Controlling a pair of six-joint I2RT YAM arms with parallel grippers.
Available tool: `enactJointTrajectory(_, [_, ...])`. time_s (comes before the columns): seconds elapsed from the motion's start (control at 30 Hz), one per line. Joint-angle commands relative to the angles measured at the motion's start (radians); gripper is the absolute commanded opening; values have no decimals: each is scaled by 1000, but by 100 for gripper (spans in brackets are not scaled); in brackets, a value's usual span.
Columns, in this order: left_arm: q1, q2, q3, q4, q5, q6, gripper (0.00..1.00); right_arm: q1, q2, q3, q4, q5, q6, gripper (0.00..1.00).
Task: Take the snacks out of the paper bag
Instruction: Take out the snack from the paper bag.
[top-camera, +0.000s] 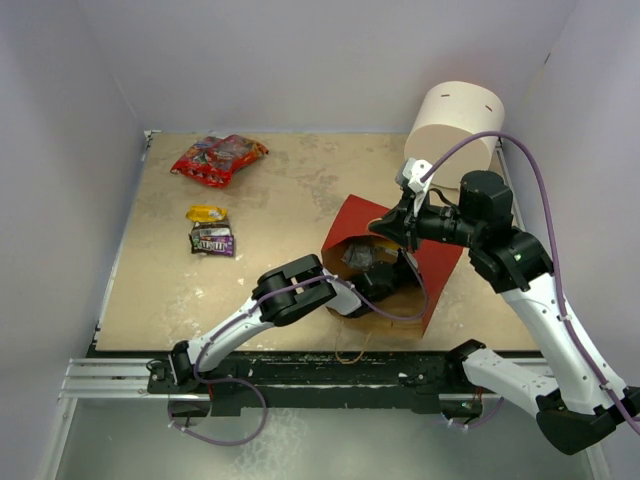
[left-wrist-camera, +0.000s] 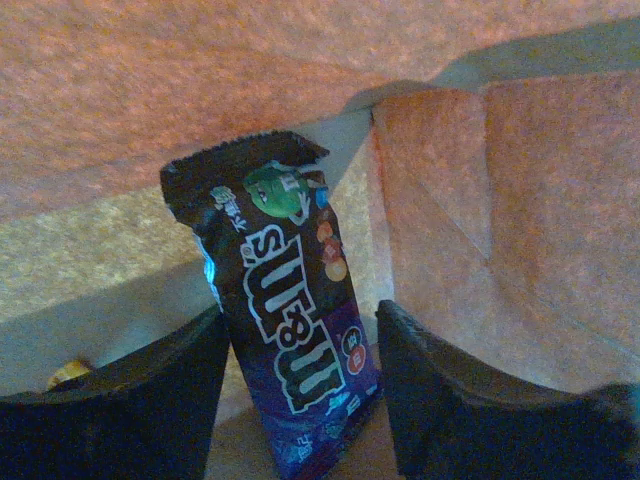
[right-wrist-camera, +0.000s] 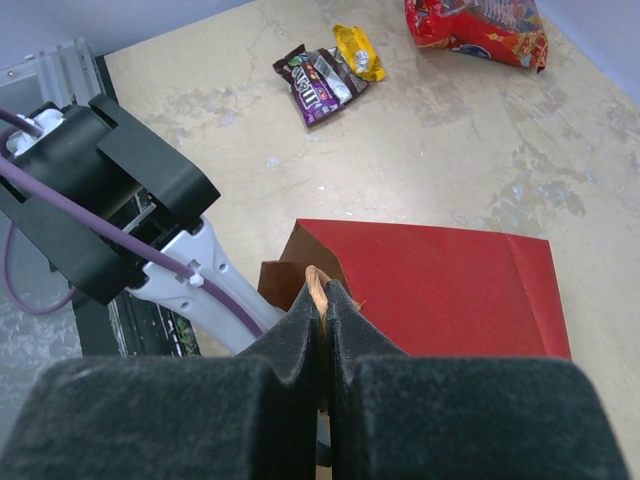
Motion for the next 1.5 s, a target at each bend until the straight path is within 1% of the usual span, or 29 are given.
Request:
enactJointTrajectory(0.0, [1, 22, 55, -24, -36, 4, 49, 0, 1, 61, 10, -18, -5, 0])
enactJointTrajectory(0.13, [1, 15, 60, -33, -28, 0, 32, 0, -1, 59, 6, -11, -9, 0])
enactJointTrajectory(0.37, [2, -8, 39, -25, 12, -21, 12, 0, -2, 64, 13, -3, -14, 0])
enactJointTrajectory(0.47, [1, -37, -4, -13, 16, -41, 10, 1, -8, 69, 4, 11, -18, 0])
enactJointTrajectory(0.6, [1, -93, -98, 24, 23, -80, 5, 1, -22, 59, 18, 43, -13, 0])
enactJointTrajectory(0.9, [1, -263, -323, 30, 99, -137, 2, 1, -52, 41, 37, 116, 31, 0])
enactJointTrajectory(1.1, [0, -366, -453, 61, 260, -211, 1, 0, -84, 13, 34, 183, 47, 0])
enactJointTrajectory(1.27, [1, -491, -572, 42, 375, -266, 1, 0, -112, -16, 64, 240, 61, 0])
enactJointTrajectory(1.4, [1, -622, -651, -36, 470, -305, 1, 0, -117, -26, 62, 278, 31, 0])
enactJointTrajectory(1.47, [2, -715, -690, -99, 494, -315, 0, 0, -119, -31, 60, 295, 10, 0])
